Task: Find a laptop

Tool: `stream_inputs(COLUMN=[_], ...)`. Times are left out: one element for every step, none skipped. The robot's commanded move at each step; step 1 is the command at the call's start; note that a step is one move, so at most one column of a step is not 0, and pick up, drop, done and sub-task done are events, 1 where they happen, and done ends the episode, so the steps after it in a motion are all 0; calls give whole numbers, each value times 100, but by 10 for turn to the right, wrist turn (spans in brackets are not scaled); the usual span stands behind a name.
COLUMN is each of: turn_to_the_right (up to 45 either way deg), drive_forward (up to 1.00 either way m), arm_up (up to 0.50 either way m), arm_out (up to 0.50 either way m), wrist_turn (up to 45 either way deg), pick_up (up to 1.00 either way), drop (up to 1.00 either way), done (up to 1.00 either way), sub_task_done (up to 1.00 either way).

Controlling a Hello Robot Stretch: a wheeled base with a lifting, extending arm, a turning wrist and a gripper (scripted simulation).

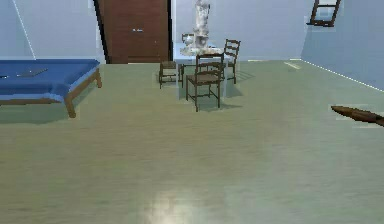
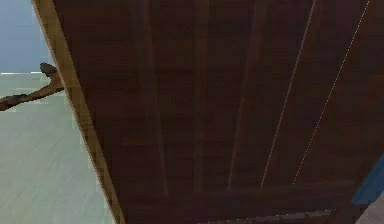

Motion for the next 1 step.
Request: stream_inputs(turn_to_the_right=[60], drive_forward=[0], arm_up=[0], arm_out=[0], wrist_turn=[0], pick_up=[0], drop=[0], done=[0], sub_task_done=[0])
